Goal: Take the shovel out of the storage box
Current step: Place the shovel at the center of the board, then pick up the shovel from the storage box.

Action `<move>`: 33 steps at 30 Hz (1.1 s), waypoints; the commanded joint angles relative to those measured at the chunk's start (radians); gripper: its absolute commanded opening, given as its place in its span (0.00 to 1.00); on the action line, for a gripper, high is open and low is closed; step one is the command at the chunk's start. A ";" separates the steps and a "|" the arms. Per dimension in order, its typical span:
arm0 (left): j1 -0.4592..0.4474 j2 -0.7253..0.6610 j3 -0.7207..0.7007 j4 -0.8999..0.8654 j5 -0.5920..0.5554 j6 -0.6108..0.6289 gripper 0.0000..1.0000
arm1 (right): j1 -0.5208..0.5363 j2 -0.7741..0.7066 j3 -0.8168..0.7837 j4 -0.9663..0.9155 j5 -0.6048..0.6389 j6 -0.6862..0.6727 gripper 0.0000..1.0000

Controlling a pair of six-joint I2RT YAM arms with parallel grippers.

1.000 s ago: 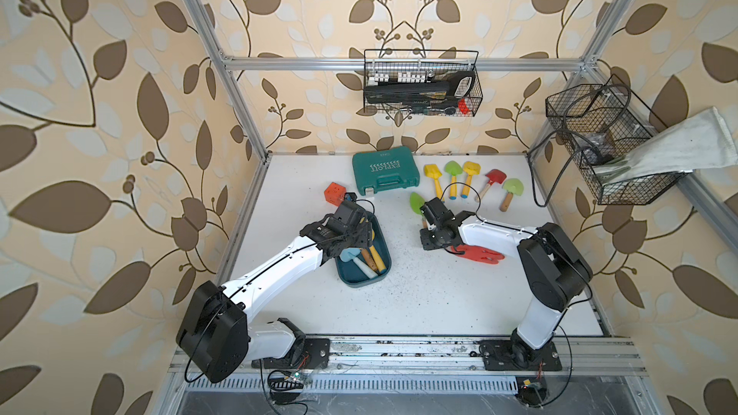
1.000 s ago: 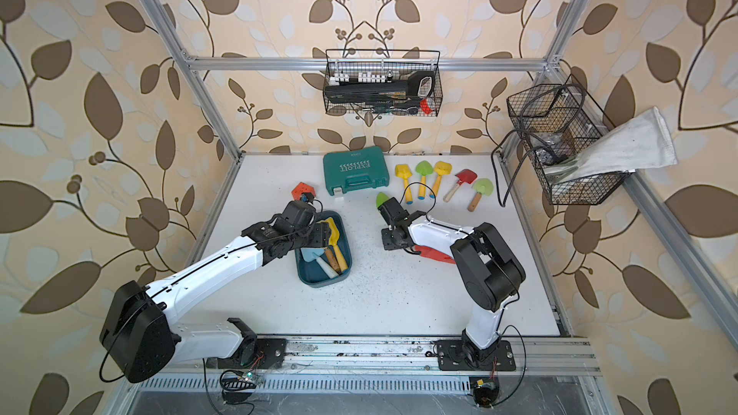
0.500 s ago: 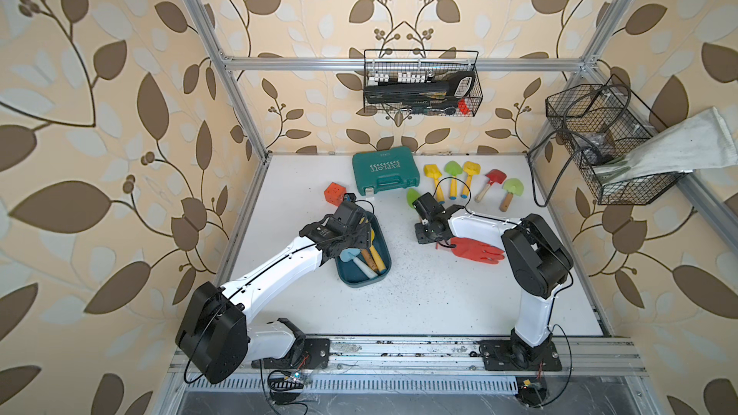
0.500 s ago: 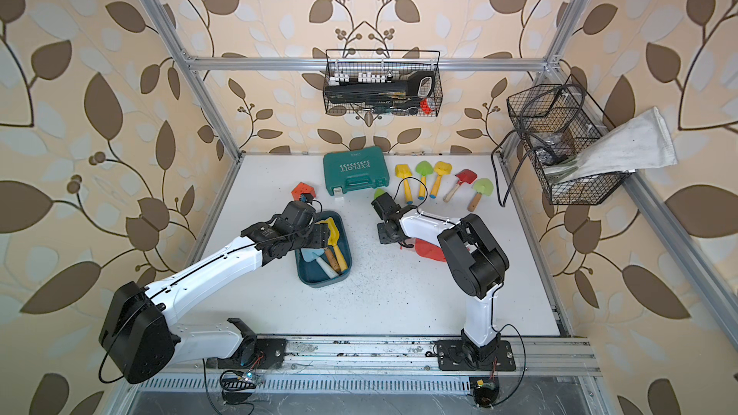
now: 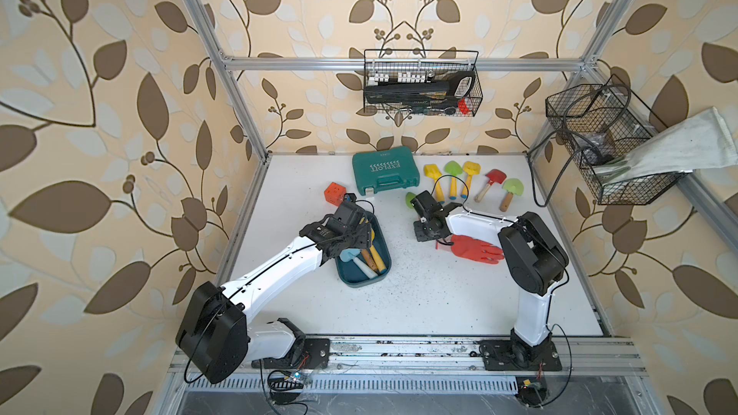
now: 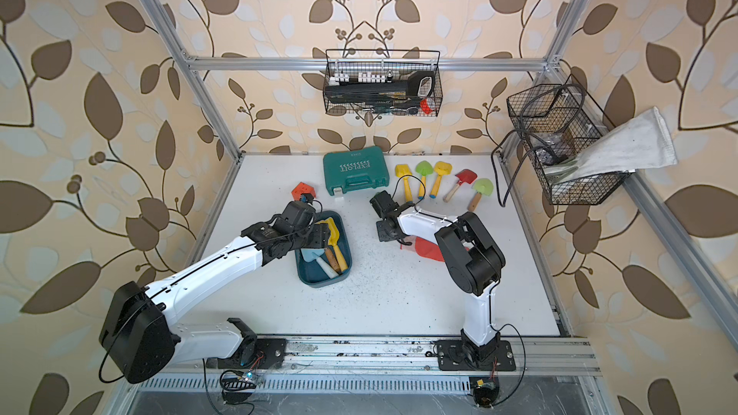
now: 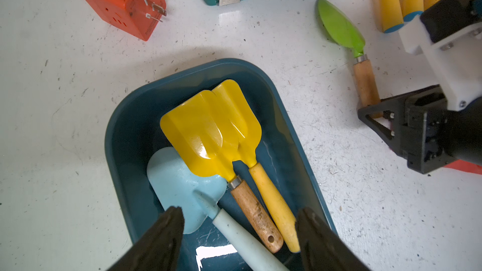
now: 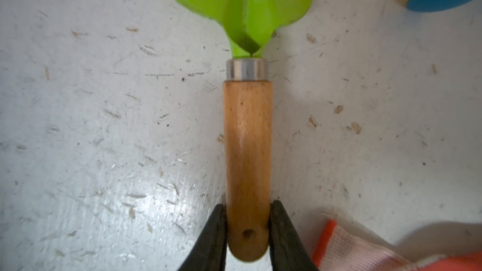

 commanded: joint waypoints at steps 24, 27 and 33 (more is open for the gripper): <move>0.060 0.077 0.053 -0.100 0.042 -0.134 0.73 | 0.001 -0.673 -0.366 0.152 -0.102 0.003 0.51; 0.059 0.123 0.064 -0.125 0.056 -0.151 0.69 | -0.005 -0.672 -0.350 0.126 -0.113 -0.003 0.51; 0.060 0.196 0.061 -0.102 0.128 -0.168 0.58 | -0.006 -0.648 -0.338 0.121 -0.135 0.001 0.51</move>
